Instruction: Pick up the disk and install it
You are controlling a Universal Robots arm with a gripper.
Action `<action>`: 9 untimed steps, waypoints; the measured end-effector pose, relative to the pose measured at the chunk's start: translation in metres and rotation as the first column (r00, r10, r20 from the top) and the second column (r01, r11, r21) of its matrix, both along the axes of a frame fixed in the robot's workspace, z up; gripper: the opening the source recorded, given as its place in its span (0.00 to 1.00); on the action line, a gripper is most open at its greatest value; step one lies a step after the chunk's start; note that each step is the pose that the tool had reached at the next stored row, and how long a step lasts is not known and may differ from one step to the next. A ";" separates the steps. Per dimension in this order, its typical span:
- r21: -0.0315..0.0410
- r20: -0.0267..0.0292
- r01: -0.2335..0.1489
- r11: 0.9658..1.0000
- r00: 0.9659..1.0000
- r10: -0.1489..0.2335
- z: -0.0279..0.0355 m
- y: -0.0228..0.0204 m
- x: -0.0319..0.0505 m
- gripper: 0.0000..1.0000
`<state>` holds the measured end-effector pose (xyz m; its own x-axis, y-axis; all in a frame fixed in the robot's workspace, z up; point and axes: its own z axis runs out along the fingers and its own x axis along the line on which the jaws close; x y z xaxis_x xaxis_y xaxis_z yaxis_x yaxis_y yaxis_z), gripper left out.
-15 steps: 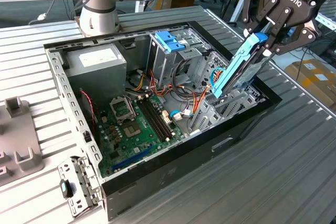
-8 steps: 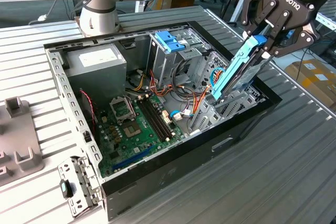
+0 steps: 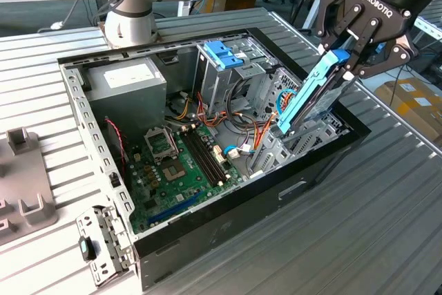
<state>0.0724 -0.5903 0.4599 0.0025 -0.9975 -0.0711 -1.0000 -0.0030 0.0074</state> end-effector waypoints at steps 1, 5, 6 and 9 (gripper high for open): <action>0.000 0.000 0.000 1.000 1.000 0.000 -0.0004 -0.0002 0.0000 0.37; 0.000 0.000 0.000 1.000 1.000 0.000 -0.0016 -0.0005 -0.0004 0.37; 0.000 0.000 0.000 1.000 1.000 0.000 -0.0018 -0.0005 -0.0005 0.37; 0.000 0.000 0.000 1.000 1.000 0.000 -0.0026 -0.0007 -0.0008 0.37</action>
<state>0.0716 -0.5911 0.4573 0.0026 -0.9975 -0.0712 -1.0000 -0.0032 0.0073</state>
